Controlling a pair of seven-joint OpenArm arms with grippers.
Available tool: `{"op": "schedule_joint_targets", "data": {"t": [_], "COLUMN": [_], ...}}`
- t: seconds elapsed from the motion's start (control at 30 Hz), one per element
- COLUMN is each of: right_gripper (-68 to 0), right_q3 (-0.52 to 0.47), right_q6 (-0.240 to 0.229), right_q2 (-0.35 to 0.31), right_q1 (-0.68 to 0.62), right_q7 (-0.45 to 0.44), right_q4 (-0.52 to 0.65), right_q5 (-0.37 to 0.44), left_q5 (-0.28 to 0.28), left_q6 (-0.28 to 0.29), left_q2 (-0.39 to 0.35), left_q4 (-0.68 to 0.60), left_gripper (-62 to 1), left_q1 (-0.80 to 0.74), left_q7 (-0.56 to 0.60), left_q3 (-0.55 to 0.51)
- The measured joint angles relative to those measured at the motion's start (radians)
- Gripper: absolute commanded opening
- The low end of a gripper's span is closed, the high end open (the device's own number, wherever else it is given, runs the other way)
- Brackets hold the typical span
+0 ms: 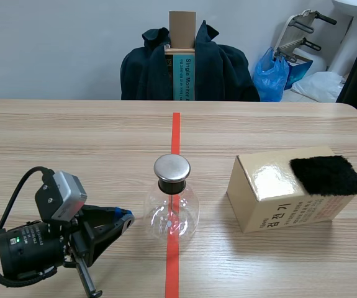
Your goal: Do the electroscope experiment.
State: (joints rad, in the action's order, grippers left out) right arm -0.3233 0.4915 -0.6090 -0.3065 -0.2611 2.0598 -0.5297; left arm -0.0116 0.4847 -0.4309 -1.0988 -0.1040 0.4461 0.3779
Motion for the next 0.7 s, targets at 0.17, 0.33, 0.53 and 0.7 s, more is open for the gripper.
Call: {"op": "schedule_joint_targets", "data": {"t": [0.17, 0.33, 0.53, 0.7], "right_gripper": [-66.9, -66.9, -66.9, -66.9], "right_q3": [0.158, 0.361, 0.562, 0.651], "right_q6": [0.001, -0.009, -0.041, -0.040], "right_q2": [0.064, 0.153, 0.216, 0.233], "right_q1": [0.086, 0.132, 0.134, 0.128], "right_q7": [0.000, 0.000, 0.000, 0.000], "right_q4": [-0.037, -0.142, -0.301, -0.420], "right_q5": [-0.067, -0.217, -0.362, -0.432], "left_q5": [-0.031, -0.034, -0.034, -0.043], "left_q6": [-0.006, -0.021, -0.025, -0.025], "left_q2": [0.030, 0.032, 0.032, 0.032], "left_q4": [0.021, 0.023, 0.023, 0.023], "left_gripper": [-58.1, -58.1, -58.1, -58.1], "left_q1": [0.001, 0.002, 0.002, 0.002], "left_q7": [0.011, 0.011, 0.011, 0.010], "left_q3": [0.000, 0.000, 0.000, 0.000]}}
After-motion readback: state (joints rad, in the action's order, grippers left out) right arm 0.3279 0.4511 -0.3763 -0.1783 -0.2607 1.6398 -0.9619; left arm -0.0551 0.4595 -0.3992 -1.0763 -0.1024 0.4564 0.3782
